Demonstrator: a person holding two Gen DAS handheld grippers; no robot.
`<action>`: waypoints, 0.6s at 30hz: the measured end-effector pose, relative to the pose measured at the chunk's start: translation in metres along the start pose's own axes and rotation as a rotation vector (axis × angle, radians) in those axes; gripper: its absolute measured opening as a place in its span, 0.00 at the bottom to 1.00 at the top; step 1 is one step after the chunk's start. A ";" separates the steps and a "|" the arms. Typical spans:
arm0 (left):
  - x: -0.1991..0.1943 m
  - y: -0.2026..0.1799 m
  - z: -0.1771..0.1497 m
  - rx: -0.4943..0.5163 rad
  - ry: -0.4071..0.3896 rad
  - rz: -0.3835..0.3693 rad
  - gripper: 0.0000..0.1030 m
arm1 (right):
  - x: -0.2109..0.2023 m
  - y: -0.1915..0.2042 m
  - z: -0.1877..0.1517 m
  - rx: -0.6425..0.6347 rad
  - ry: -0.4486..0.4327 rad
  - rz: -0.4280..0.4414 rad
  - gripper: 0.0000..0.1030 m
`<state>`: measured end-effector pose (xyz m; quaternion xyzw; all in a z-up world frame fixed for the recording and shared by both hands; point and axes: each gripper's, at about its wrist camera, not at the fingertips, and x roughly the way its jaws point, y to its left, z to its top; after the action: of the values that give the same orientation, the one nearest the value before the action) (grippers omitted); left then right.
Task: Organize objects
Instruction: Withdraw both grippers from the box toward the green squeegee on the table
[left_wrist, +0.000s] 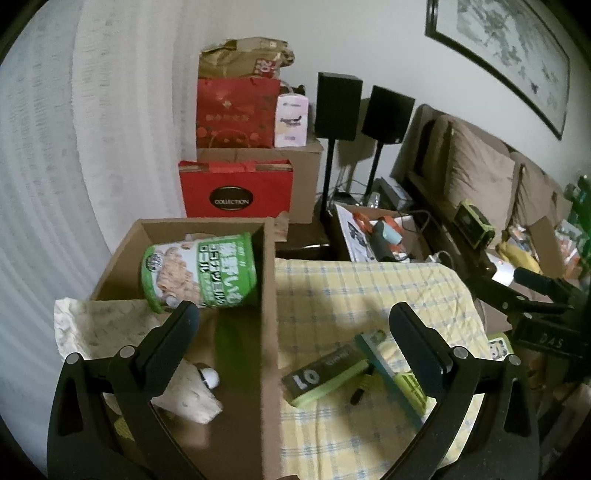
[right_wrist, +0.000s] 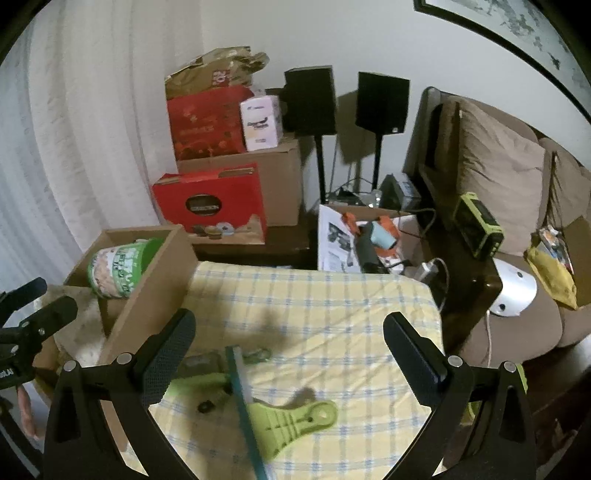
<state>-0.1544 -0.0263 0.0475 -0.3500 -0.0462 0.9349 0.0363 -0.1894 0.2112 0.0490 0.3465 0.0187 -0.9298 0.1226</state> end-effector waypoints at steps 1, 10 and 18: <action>-0.001 -0.003 -0.001 0.003 0.000 -0.001 1.00 | -0.001 -0.002 -0.001 0.001 -0.002 -0.002 0.99; -0.003 -0.028 -0.010 0.031 0.014 -0.019 1.00 | -0.010 -0.030 -0.017 0.011 -0.007 -0.027 0.99; 0.006 -0.052 -0.036 0.044 0.063 -0.074 1.00 | -0.006 -0.051 -0.043 0.041 0.023 -0.024 0.99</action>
<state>-0.1333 0.0285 0.0228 -0.3766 -0.0372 0.9221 0.0803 -0.1695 0.2668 0.0179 0.3591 0.0052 -0.9275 0.1040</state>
